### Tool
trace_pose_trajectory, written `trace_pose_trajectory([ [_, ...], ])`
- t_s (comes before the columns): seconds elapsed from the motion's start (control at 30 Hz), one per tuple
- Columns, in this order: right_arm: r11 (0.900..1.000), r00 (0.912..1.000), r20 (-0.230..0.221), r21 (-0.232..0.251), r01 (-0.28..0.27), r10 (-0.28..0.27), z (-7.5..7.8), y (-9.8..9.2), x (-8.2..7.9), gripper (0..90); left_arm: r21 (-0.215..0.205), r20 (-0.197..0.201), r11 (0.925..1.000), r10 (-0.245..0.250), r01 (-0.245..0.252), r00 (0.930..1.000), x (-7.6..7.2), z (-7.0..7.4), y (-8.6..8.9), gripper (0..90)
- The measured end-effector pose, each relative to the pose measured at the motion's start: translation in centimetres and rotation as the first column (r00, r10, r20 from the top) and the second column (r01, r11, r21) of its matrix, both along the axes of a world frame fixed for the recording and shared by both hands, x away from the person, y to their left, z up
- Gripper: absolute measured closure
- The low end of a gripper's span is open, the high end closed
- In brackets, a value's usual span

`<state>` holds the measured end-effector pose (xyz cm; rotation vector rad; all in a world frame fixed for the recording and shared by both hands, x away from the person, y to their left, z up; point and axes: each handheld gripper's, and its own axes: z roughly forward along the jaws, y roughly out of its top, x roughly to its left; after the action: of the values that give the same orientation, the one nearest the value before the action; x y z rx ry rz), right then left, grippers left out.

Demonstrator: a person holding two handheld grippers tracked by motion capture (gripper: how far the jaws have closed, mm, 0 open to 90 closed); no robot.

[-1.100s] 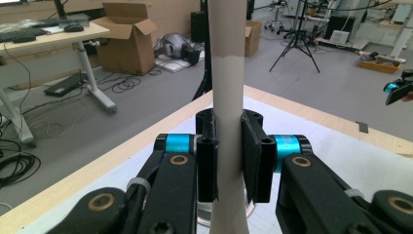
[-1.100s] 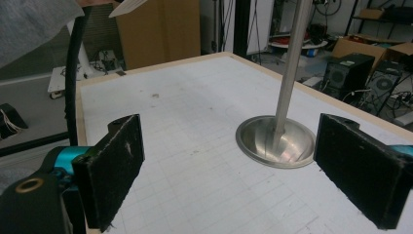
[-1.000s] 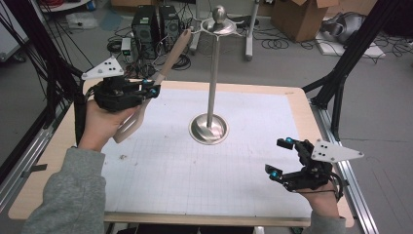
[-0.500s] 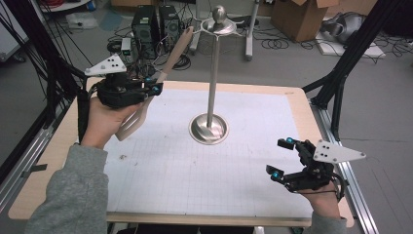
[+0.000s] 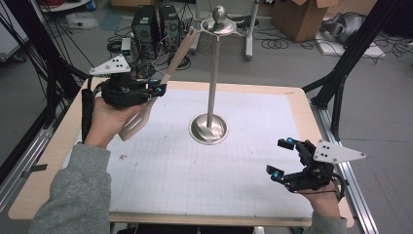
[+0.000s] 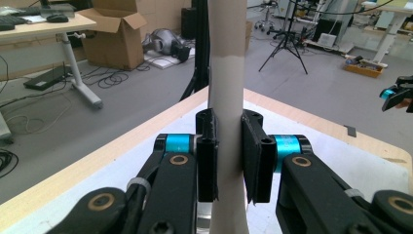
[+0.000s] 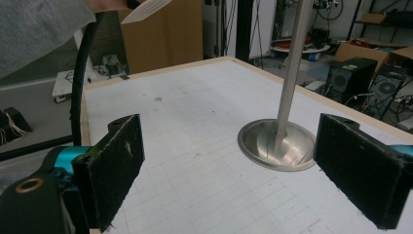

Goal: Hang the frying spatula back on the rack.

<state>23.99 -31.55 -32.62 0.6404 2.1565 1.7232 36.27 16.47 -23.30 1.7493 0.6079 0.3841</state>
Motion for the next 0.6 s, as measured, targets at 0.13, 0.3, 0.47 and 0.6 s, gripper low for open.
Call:
trace_pose_trajectory([
  [0.13,1.000,1.0000,-0.001,-0.004,-0.008,0.008,-0.1,0.1,0.0,10.2,-0.014,-0.014,0.9999,0.000,0.000,0.9999,0.4,-0.2,-0.2,77.8],
  [0.3,1.000,0.9999,-0.001,-0.004,-0.012,0.012,-0.1,0.0,0.1,10.2,-0.001,-0.024,1.0000,-0.003,0.003,0.9997,0.7,-0.5,-0.7,77.8],
  [0.47,1.000,1.0000,-0.004,0.000,-0.008,0.008,-0.1,-0.1,0.0,10.2,0.002,-0.024,1.0000,-0.004,0.004,0.9997,0.9,-0.6,-1.3,77.8],
  [0.6,1.000,1.0000,-0.003,-0.001,-0.009,0.009,-0.1,-0.1,0.0,10.2,0.038,-0.021,0.9992,0.015,-0.014,0.9997,1.0,-0.8,-2.1,77.8],
])
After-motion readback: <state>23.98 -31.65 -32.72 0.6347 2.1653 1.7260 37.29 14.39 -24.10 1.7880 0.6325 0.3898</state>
